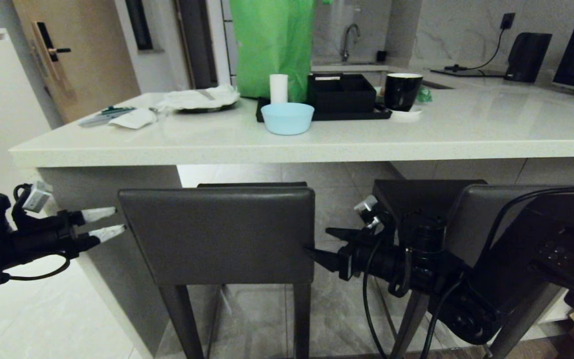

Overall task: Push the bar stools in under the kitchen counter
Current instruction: Pull the gray chair out from under the dining table

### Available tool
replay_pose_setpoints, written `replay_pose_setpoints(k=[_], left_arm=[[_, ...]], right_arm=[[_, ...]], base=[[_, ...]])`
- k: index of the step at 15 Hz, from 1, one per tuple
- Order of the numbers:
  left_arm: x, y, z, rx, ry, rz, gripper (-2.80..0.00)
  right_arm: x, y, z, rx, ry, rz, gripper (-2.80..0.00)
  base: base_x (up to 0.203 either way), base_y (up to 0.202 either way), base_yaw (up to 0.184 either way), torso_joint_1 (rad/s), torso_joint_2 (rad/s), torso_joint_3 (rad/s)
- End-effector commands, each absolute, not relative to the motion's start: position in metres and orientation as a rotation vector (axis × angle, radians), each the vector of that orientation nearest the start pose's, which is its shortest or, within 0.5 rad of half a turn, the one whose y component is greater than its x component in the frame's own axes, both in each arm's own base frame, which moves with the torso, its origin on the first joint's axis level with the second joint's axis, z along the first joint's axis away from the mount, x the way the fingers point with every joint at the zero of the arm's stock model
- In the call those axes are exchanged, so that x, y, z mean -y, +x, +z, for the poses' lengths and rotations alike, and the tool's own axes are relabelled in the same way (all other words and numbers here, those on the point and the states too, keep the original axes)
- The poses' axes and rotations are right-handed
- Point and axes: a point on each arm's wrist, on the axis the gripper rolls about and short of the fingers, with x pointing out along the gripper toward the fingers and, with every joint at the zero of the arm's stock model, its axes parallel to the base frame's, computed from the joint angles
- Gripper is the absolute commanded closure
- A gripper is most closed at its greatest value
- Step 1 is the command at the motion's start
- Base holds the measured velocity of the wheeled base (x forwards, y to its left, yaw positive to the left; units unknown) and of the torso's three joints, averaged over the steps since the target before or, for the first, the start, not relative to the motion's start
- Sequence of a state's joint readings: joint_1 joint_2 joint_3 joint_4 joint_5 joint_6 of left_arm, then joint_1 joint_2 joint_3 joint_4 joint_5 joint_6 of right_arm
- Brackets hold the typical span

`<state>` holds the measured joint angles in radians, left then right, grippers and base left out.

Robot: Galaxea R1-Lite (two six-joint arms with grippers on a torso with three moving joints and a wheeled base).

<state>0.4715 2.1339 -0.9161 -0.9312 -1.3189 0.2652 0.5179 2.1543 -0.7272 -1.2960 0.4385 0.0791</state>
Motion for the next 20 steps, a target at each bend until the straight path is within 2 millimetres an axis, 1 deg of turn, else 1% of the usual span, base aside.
replay_pose_setpoints(k=[1, 3, 5, 8, 10, 12, 15, 16, 17, 18, 20], left_arm=[[-0.15, 0.355, 0.077, -0.07, 0.008, -0.87, -2.8], [-0.146, 0.36, 0.078, -0.074, 0.026, -0.828, -2.8], [-0.143, 0.361, 0.086, -0.07, 0.034, -0.813, -2.8], [-0.136, 0.354, 0.086, -0.089, 0.001, -0.83, -2.8], [-0.131, 0.344, 0.092, -0.081, -0.006, -0.875, -2.8], [-0.133, 0.339, 0.093, -0.075, -0.01, -0.897, -2.8], [-0.138, 0.332, 0.088, -0.082, -0.024, -0.898, -2.8], [-0.138, 0.331, 0.089, -0.073, -0.026, -0.931, -2.8], [-0.137, 0.332, 0.089, -0.066, -0.026, -0.955, -2.8], [-0.132, 0.336, 0.089, -0.066, -0.023, -0.971, -2.8], [-0.129, 0.346, 0.084, -0.053, 0.002, -0.988, -2.8]], right_arm=[[-0.19, 0.325, 0.072, -0.152, 0.07, 0.94, -2.8], [-0.196, 0.336, 0.076, -0.141, 0.07, 0.941, -2.8], [-0.208, 0.338, 0.076, -0.154, 0.067, 0.962, -2.8], [-0.216, 0.342, 0.073, -0.168, 0.054, 0.974, -2.8], [-0.218, 0.346, 0.074, -0.17, 0.054, 0.974, -2.8], [-0.221, 0.346, 0.076, -0.165, 0.055, 0.981, -2.8], [-0.222, 0.345, 0.076, -0.166, 0.055, 0.983, -2.8], [-0.223, 0.345, 0.076, -0.166, 0.055, 0.985, -2.8], [-0.224, 0.344, 0.075, -0.168, 0.054, 0.987, -2.8], [-0.224, 0.344, 0.076, -0.167, 0.054, 0.989, -2.8], [-0.225, 0.347, 0.076, -0.157, 0.055, 0.987, -2.8]], base=[[0.0, 0.0, 0.0, 0.0, 0.0, 0.0], [0.0, 0.0, 0.0, 0.0, 0.0, 0.0], [0.0, 0.0, 0.0, 0.0, 0.0, 0.0], [0.0, 0.0, 0.0, 0.0, 0.0, 0.0], [0.0, 0.0, 0.0, 0.0, 0.0, 0.0], [0.0, 0.0, 0.0, 0.0, 0.0, 0.0], [0.0, 0.0, 0.0, 0.0, 0.0, 0.0], [0.0, 0.0, 0.0, 0.0, 0.0, 0.0], [0.0, 0.0, 0.0, 0.0, 0.0, 0.0], [0.0, 0.0, 0.0, 0.0, 0.0, 0.0], [0.0, 0.0, 0.0, 0.0, 0.0, 0.0]])
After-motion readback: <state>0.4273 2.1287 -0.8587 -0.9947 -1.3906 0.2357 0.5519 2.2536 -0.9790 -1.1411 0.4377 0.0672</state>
